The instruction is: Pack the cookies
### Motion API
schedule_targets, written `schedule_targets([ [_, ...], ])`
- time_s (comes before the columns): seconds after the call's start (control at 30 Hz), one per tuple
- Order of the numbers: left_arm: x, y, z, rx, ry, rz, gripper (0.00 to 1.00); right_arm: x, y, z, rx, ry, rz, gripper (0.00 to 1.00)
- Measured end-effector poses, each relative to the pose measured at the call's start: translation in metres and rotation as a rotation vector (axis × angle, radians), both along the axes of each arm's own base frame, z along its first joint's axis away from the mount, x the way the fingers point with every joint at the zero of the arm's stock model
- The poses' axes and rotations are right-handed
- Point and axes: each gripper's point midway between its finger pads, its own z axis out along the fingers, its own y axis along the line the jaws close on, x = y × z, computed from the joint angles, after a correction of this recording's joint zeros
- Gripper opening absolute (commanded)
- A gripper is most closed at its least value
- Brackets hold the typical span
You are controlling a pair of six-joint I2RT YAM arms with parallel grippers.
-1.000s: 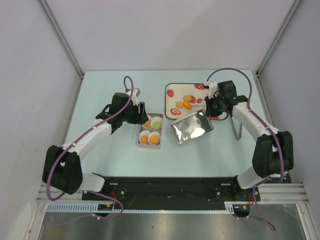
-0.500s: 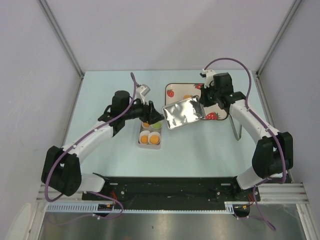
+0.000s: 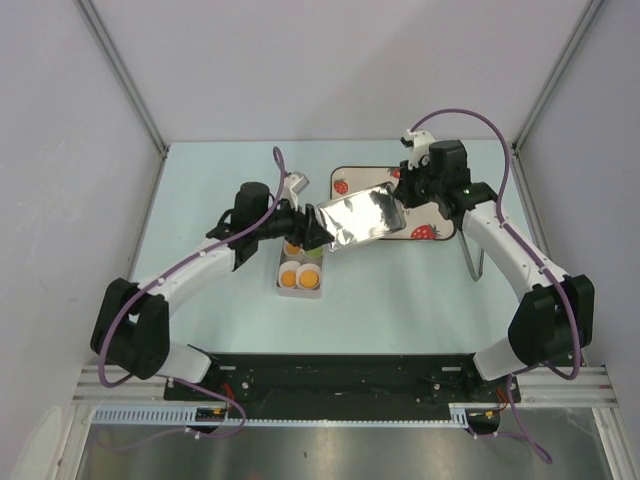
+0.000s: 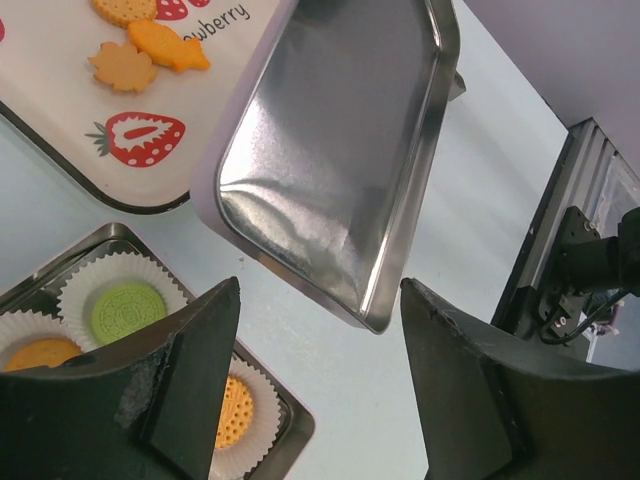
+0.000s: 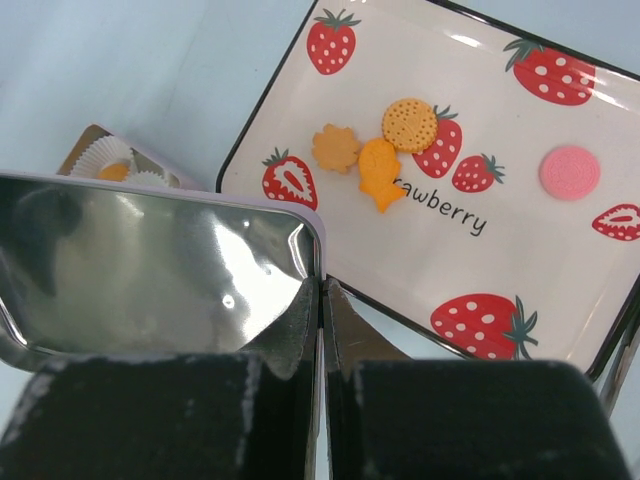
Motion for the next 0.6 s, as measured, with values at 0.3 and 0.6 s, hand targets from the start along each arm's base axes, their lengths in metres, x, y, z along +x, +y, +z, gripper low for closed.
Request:
schedule_targets([
  [0.3, 0.006, -0.010, 0.007, -0.044, -0.034, -0.029, 0.61, -0.005, 0.007, 0.007, 0.032, -0.001, 0.032, 0.03],
  [0.6, 0.005, -0.023, 0.020, -0.113, -0.031, -0.077, 0.20, -0.010, 0.017, 0.008, 0.054, 0.007, 0.069, 0.08],
])
